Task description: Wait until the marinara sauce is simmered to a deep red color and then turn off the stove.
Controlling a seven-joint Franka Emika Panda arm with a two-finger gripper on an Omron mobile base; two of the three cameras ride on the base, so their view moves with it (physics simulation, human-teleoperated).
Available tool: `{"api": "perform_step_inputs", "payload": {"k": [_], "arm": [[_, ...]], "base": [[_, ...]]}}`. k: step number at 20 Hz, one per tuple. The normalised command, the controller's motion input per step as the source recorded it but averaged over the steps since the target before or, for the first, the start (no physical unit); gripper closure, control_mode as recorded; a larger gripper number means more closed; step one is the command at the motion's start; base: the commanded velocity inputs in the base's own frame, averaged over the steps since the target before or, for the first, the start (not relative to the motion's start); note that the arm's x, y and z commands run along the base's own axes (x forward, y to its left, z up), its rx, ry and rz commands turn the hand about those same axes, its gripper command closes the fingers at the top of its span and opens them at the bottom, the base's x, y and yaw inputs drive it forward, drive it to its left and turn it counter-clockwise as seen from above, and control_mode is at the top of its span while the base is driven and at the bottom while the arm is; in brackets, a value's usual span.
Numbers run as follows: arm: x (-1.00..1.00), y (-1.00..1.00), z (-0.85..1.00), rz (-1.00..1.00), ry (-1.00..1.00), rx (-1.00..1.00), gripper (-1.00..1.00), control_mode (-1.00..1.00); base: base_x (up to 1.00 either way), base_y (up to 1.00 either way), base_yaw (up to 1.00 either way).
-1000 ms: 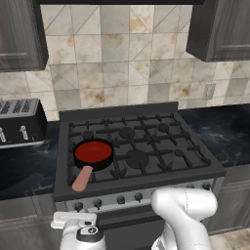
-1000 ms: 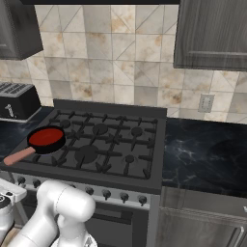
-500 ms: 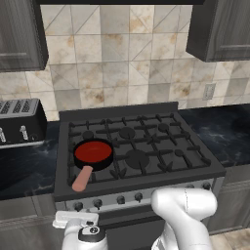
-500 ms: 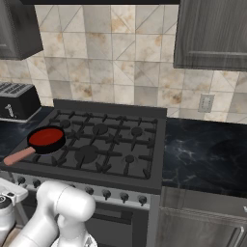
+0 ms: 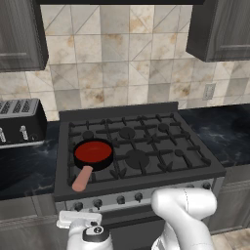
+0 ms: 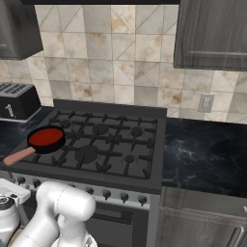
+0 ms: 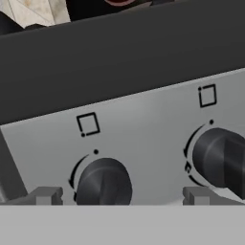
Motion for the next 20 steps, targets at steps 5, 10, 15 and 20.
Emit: {"api": "perform_step_inputs", "payload": {"k": [5, 10, 15, 20], "arm": [[0.0, 0.02, 0.0, 0.0, 0.0, 0.0, -1.0, -1.0], [0.01, 0.21, -0.01, 0.0, 0.0, 0.0, -1.0, -1.0], [0.0, 0.1, -0.02, 0.0, 0.0, 0.0, -1.0, -1.0], [0.0, 0.0, 0.0, 0.0, 0.0, 0.0, -1.0, -1.0]], "base": [[0.0, 0.0, 0.0], [0.0, 0.0, 0.0], [0.0, 0.0, 0.0], [0.0, 0.0, 0.0]]}}
